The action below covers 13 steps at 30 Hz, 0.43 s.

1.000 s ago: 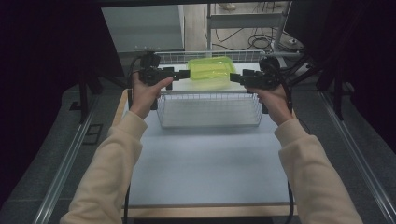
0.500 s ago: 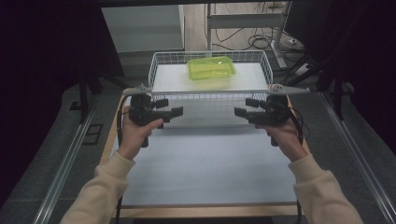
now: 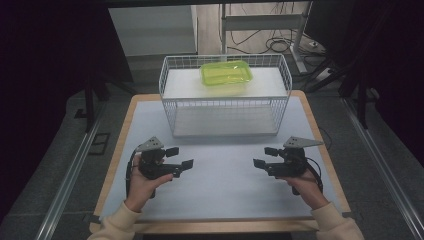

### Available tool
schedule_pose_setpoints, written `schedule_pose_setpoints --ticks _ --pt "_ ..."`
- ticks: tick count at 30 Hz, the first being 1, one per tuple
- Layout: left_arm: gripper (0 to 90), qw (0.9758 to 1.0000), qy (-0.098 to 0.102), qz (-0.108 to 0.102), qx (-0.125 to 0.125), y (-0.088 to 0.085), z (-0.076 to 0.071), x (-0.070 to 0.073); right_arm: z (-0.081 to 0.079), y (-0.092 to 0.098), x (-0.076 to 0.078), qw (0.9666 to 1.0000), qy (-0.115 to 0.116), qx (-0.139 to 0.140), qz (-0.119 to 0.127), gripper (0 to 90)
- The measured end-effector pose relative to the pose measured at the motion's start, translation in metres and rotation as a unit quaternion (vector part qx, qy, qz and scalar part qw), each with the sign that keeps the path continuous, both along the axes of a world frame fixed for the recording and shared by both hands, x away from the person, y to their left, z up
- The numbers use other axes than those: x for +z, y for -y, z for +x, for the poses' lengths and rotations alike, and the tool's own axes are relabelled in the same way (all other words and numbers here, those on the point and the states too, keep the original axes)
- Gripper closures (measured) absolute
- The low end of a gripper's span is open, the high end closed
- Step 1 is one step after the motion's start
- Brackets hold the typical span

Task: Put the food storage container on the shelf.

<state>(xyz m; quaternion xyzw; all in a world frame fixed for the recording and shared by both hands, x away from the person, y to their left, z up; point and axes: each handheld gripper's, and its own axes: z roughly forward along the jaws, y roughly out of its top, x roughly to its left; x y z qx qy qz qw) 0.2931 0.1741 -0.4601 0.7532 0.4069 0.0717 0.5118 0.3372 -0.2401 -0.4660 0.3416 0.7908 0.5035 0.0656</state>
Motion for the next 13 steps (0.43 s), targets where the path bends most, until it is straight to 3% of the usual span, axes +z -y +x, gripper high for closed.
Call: schedule_pose_setpoints --ticks 5,8,13 --pt "19.9 1.0 -0.007 0.005 0.004 0.0 0.001 -0.008 0.001 0.002 -0.002 1.0 0.003 -0.005 0.002 26.2" --pt "22.1 0.9999 -0.016 -0.002 -0.002 0.001 0.002 -0.012 -0.002 0.003 -0.002 0.9997 0.022 -0.004 -0.003 24.4" --pt "21.1 0.9997 -0.024 0.01 0.005 0.0 0.002 -0.023 -0.005 0.009 -0.013 0.9983 0.053 -0.021 -0.014 16.1"
